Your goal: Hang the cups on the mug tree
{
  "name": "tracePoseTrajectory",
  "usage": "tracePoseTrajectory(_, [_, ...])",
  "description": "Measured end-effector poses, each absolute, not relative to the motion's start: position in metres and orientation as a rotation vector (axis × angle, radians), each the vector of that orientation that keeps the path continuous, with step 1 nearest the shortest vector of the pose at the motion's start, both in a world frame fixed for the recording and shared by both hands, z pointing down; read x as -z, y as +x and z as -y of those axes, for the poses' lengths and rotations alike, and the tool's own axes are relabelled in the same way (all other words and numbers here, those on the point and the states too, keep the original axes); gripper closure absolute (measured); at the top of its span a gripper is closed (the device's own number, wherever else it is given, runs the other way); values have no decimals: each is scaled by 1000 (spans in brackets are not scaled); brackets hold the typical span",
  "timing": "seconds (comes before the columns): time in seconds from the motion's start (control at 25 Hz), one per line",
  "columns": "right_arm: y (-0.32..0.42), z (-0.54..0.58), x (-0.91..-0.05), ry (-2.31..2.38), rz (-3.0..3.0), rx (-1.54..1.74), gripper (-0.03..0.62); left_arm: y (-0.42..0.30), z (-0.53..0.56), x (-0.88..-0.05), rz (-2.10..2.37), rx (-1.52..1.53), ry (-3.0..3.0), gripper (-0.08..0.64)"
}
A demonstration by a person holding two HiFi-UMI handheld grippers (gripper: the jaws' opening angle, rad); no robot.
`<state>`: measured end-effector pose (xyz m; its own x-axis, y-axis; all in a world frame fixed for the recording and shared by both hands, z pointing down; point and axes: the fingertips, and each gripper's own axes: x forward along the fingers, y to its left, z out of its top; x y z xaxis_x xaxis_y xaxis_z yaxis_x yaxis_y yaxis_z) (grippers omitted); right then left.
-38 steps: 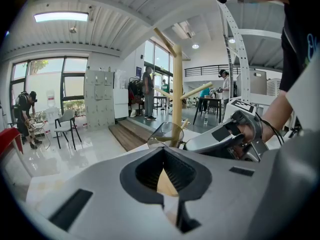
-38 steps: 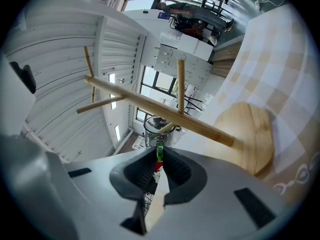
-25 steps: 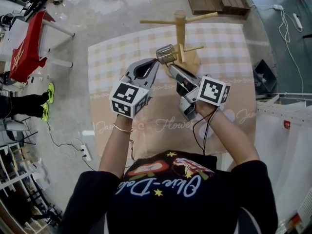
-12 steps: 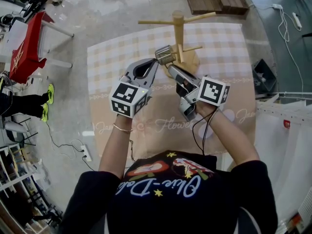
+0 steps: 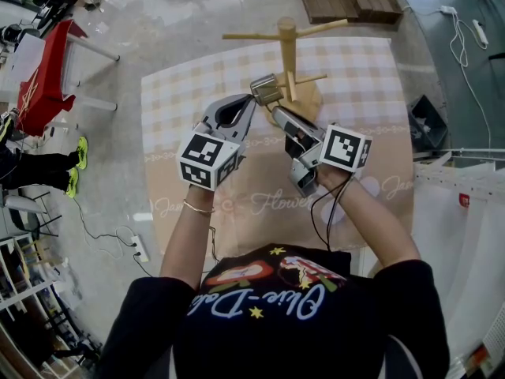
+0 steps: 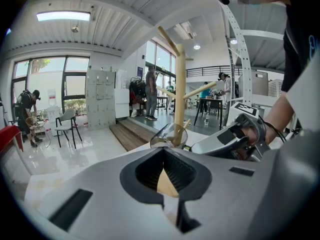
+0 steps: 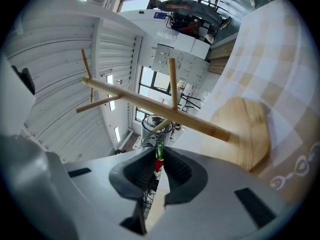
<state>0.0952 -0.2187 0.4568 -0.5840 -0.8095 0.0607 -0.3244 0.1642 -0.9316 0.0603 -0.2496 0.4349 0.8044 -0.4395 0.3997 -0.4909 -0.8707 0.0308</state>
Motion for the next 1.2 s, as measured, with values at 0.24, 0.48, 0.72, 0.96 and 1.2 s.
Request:
tracePoseTrajectory(0.24, [96, 218, -457, -1067, -1990, 1410, 537, 61, 248, -435, 740, -583, 2855, 551])
tracePoseTrajectory(0.48, [98, 217, -453, -1033, -1969, 1398, 532, 62, 248, -434, 736, -576, 2852, 551])
tracePoseTrajectory(0.72, [99, 216, -456, -1029, -1983, 1404, 529, 63, 248, -434, 733, -582, 2852, 551])
tracePoseTrajectory(0.96, [100, 214, -458, -1041, -1983, 1411, 526, 63, 248, -434, 736, -581, 2851, 551])
tracePoseTrajectory(1.2, [100, 213, -462, -1059, -1987, 1426, 525, 63, 249, -434, 736, -581, 2849, 551])
